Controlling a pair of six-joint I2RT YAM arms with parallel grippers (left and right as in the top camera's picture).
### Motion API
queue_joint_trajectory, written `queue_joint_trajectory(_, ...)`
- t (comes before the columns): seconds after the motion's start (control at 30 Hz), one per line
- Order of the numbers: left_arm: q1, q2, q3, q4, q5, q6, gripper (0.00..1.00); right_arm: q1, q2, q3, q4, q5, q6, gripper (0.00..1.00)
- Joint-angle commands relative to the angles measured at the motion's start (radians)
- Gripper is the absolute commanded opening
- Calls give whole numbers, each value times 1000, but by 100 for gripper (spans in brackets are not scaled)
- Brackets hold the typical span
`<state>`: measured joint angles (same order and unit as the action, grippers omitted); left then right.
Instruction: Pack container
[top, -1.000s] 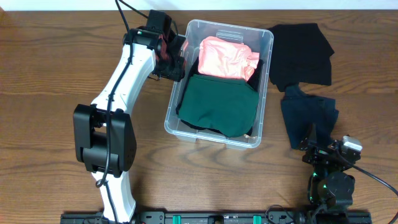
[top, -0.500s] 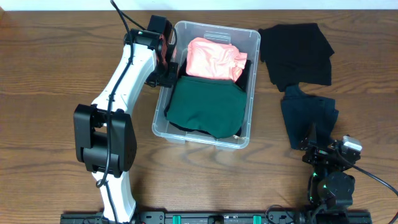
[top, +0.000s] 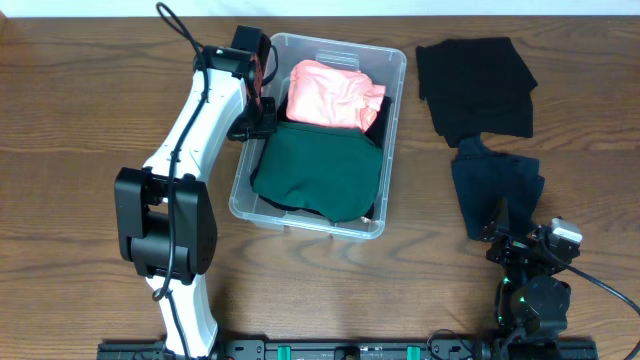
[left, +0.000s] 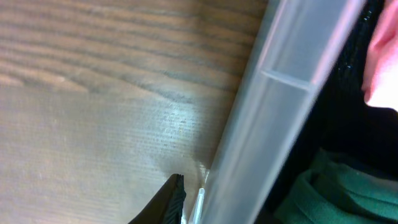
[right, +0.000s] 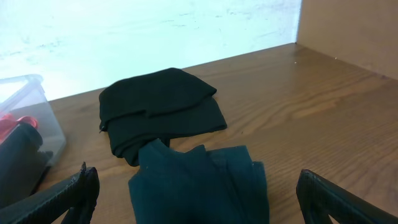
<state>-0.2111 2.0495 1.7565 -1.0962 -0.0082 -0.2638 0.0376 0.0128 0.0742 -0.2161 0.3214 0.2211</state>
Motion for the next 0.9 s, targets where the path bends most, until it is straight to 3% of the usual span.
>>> queue_joint_trajectory(0.0, 13, -9, 0, -2, -68, -117, 24, -5, -4, -3, -1, 0, 10, 99)
queue_joint_trajectory(0.47, 13, -9, 0, -32, -68, -221, 25, -5, -4, -3, -1, 0, 10, 99)
queue_joint_trajectory(0.53, 13, -9, 0, -29, -68, -217, 40, -5, -4, -3, -1, 0, 10, 99)
queue_joint_trajectory(0.73, 14, -28, 2, -42, -68, -148, 70, -5, -4, -3, -1, 0, 10, 99)
queue_joint_trajectory(0.8, 14, -53, 4, -48, -69, -148, 84, -5, -4, -3, -1, 0, 10, 99)
queue_joint_trajectory(0.87, 16, -92, 4, -47, -69, -143, 89, -5, -4, -3, -1, 0, 10, 99)
